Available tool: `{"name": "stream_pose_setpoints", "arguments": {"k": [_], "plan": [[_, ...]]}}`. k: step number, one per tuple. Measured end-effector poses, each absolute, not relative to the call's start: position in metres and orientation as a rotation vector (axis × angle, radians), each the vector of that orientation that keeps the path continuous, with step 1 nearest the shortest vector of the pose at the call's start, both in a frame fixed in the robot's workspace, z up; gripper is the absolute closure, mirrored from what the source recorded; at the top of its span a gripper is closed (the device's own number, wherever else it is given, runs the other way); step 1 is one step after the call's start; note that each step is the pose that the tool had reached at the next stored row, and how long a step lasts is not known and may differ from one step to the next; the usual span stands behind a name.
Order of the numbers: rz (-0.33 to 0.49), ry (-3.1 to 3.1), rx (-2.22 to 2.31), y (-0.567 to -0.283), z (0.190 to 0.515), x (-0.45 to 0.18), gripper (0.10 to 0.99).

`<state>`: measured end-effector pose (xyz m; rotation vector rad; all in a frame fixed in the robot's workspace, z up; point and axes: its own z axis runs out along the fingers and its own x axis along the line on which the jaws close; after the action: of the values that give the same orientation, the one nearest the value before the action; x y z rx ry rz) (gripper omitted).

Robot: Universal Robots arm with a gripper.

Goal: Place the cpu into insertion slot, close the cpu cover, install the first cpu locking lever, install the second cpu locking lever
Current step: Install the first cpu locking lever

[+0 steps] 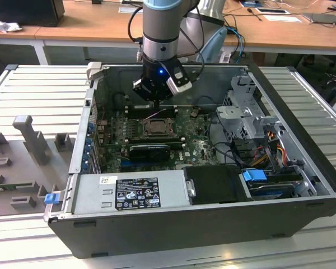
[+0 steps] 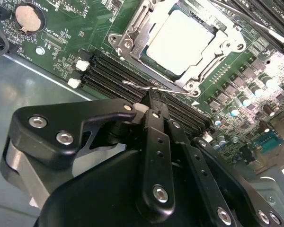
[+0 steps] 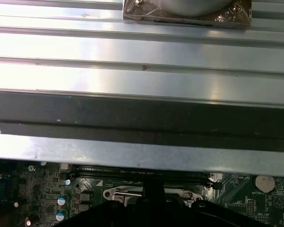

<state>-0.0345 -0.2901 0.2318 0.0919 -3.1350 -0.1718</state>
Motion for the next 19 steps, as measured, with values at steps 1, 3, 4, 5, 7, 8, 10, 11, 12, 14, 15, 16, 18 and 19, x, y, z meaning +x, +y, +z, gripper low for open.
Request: {"name": "stream_pose_setpoints", "arguments": {"k": [1, 3, 4, 5, 7, 8, 10, 11, 12, 14, 15, 16, 18, 19], "plan": [[-0.172, -3.135, 0.098, -0.290, 0.232, -0.034, 0.980], [-0.172, -3.134, 0.101, -0.290, 0.231, -0.032, 0.980], [-0.172, -3.134, 0.101, -0.290, 0.230, -0.031, 0.980], [-0.172, -3.134, 0.101, -0.289, 0.230, -0.030, 0.980], [-0.172, -3.134, 0.101, -0.287, 0.229, -0.027, 0.980], [-0.172, -3.134, 0.101, -0.286, 0.228, -0.027, 0.980], [-0.172, -3.134, 0.101, -0.286, 0.227, -0.025, 0.980], [-0.172, -3.134, 0.101, -0.286, 0.225, -0.025, 0.980], [-0.172, -3.134, 0.101, -0.286, 0.224, -0.024, 0.980], [-0.172, -3.134, 0.101, -0.286, 0.222, -0.023, 0.980], [-0.172, -3.134, 0.101, -0.286, 0.221, -0.022, 0.980], [-0.172, -3.134, 0.101, -0.286, 0.220, -0.021, 0.980], [-0.172, -3.134, 0.101, -0.286, 0.218, -0.020, 0.980], [-0.172, -3.134, 0.101, -0.286, 0.217, -0.019, 0.980]]}}
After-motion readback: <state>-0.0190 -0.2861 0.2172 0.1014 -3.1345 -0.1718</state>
